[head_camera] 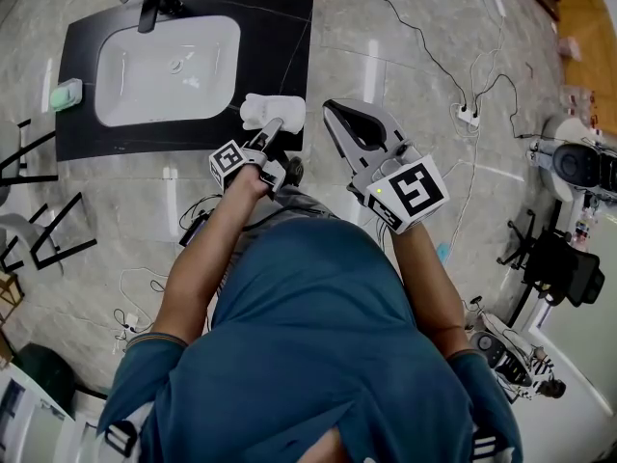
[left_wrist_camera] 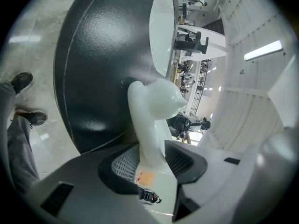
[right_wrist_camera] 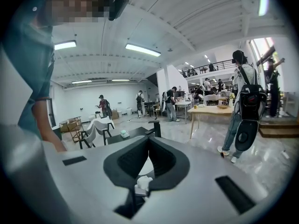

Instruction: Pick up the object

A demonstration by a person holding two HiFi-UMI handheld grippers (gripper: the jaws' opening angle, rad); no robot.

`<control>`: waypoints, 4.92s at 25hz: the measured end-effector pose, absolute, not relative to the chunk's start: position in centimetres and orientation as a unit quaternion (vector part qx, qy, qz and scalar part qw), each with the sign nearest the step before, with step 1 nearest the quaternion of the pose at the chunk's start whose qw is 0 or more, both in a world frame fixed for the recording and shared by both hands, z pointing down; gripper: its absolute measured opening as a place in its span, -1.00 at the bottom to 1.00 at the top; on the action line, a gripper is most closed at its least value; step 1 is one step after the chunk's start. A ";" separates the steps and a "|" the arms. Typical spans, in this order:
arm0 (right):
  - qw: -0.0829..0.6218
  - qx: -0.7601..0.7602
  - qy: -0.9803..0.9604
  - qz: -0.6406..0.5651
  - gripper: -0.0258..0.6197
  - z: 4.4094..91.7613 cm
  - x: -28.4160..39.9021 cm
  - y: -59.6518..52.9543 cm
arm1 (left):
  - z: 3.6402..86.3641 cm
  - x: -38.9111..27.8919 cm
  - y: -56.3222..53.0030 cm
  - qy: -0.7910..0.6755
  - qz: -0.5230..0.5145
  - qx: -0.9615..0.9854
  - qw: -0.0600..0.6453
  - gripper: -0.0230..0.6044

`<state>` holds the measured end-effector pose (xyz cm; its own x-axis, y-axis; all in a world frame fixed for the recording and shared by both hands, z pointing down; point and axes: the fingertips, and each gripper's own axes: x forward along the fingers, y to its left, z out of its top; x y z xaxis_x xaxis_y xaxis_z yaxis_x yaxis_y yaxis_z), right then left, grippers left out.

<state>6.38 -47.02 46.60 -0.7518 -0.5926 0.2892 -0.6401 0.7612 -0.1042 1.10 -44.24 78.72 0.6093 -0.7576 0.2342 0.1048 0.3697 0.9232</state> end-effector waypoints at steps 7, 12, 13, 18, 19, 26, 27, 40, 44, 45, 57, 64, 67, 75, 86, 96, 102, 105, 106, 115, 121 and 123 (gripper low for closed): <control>0.123 0.329 -0.930 0.104 -0.88 47.0 6.8 -46.4 | 78.3 1.3 -44.2 -0.337 -0.293 0.482 0.754 -0.39; 0.125 0.330 -0.929 0.109 -0.88 47.6 6.6 -46.5 | 78.7 1.2 -44.4 -0.335 -0.285 0.486 0.755 -0.39; 0.127 0.329 -0.929 0.111 -0.88 47.7 6.6 -46.5 | 78.7 1.2 -44.4 -0.333 -0.283 0.487 0.756 -0.39; 0.135 0.328 -0.927 0.120 -0.88 48.5 6.5 -46.5 | 78.6 1.4 -44.5 -0.325 -0.281 0.489 0.759 -0.39; 0.137 0.328 -0.927 0.123 -0.88 48.7 6.4 -46.6 | 78.7 1.3 -44.5 -0.324 -0.280 0.486 0.761 -0.39; 0.145 0.323 -0.924 0.140 -0.88 49.8 5.9 -46.5 | 78.6 1.5 -44.9 -0.314 -0.296 0.467 0.772 -0.43; 0.146 0.323 -0.925 0.141 -0.88 49.9 5.8 -46.5 | 78.6 1.5 -45.0 -0.314 -0.295 0.468 0.771 -0.44; 0.154 0.322 -0.921 0.158 -0.88 51.3 5.6 -46.3 | 77.9 1.3 -44.7 -0.304 -0.294 0.479 0.769 -0.48; 0.156 0.319 -0.920 0.165 -0.88 51.8 5.4 -46.2 | 77.4 1.3 -44.6 -0.302 -0.283 0.496 0.763 -0.49; 0.156 0.318 -0.920 0.167 -0.88 52.0 5.4 -46.2 | 77.5 1.2 -44.5 -0.304 -0.277 0.499 0.763 -0.49; 0.158 0.310 -0.919 0.185 -0.88 53.6 4.9 -45.9 | 77.5 1.1 -44.3 -0.305 -0.248 0.523 0.756 -0.51; 0.155 0.311 -0.918 0.190 -0.88 53.7 5.0 -46.5 | 77.0 0.6 -44.7 -0.314 -0.230 0.543 0.744 -0.51; 0.155 0.311 -0.918 0.191 -0.88 53.9 4.9 -46.6 | 77.0 0.5 -45.0 -0.313 -0.227 0.552 0.739 -0.52; 0.154 0.326 -0.913 0.193 -0.88 54.0 5.8 -47.2 | 76.6 0.7 -45.1 -0.304 -0.235 0.549 0.742 -0.53; 0.153 0.346 -0.905 0.196 -0.88 54.1 6.4 -47.5 | 75.6 0.0 -44.8 -0.303 -0.230 0.570 0.729 -0.55; 0.150 0.343 -0.907 0.191 -0.88 53.9 5.3 -47.2 | 72.6 -2.0 -45.0 -0.311 -0.235 0.613 0.687 -0.56; 0.139 0.353 -0.907 0.185 -0.88 53.2 5.4 -47.2 | 68.0 -3.6 -45.3 -0.316 -0.207 0.685 0.623 -0.56; 0.132 0.357 -0.907 0.182 -0.88 52.9 5.3 -47.1 | 66.2 -4.7 -45.4 -0.326 -0.209 0.694 0.607 -0.56; 0.129 0.358 -0.907 0.180 -0.88 52.8 5.3 -47.1 | 65.5 -5.1 -45.6 -0.331 -0.205 0.704 0.594 -0.56; 0.098 0.351 -0.919 0.149 -0.88 51.0 4.7 -46.1 | 57.8 -6.9 -46.1 -0.345 -0.149 0.813 0.445 -0.56; 0.115 0.332 -0.930 0.104 -0.88 50.4 3.4 -44.8 | 54.6 -7.7 -45.5 -0.353 -0.122 0.845 0.383 -0.56; 0.116 0.328 -0.932 0.100 -0.88 50.4 3.1 -44.7 | 53.8 -8.1 -45.3 -0.355 -0.120 0.849 0.372 -0.56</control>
